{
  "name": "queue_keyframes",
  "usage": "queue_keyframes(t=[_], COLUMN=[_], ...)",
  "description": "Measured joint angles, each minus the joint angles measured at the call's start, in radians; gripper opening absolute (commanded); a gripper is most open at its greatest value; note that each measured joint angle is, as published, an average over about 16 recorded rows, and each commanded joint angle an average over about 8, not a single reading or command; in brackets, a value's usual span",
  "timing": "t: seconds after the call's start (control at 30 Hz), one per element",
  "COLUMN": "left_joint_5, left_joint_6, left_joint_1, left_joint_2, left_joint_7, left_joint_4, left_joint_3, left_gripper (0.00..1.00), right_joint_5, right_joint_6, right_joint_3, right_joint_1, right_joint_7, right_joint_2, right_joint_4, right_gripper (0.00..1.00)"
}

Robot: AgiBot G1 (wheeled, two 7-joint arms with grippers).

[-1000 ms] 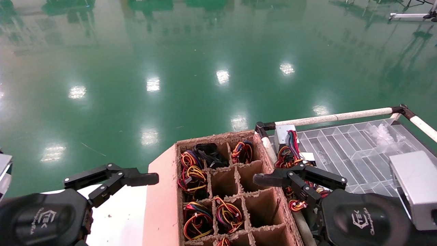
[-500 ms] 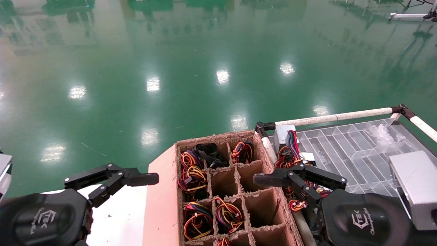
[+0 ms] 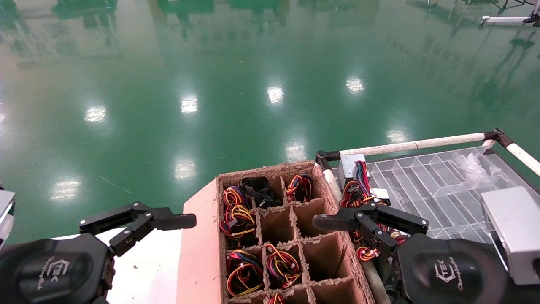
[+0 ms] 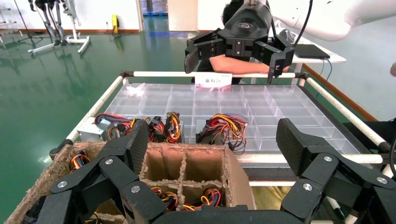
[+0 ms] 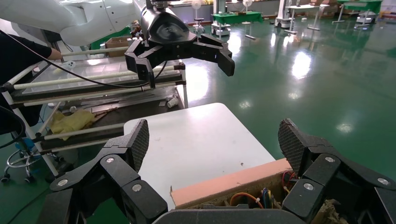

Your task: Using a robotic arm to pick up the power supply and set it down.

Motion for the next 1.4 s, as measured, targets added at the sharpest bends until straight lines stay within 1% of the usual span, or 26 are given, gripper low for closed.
queue_keyframes(t=[0.9,1.17,1.3,1.33,1.4], left_joint_5=[0.000,0.000,0.000,0.000,0.000], left_joint_6=[0.000,0.000,0.000,0.000,0.000], left_joint_1=[0.000,0.000,0.000,0.000,0.000], left_joint_2=[0.000,0.000,0.000,0.000,0.000], left_joint_7=[0.000,0.000,0.000,0.000,0.000], left_joint_4=[0.000,0.000,0.000,0.000,0.000], left_joint_3=[0.000,0.000,0.000,0.000,0.000], left_gripper=[1.00,0.00,0.00,0.03,0.27], right_joint_5=[0.000,0.000,0.000,0.000,0.000], right_joint_6=[0.000,0.000,0.000,0.000,0.000], right_joint_3=[0.000,0.000,0.000,0.000,0.000], right_joint_1=[0.000,0.000,0.000,0.000,0.000], right_joint_7=[0.000,0.000,0.000,0.000,0.000], right_joint_2=[0.000,0.000,0.000,0.000,0.000], right_joint_4=[0.000,0.000,0.000,0.000,0.000], right_gripper=[1.00,1.00,1.00,1.00,1.00])
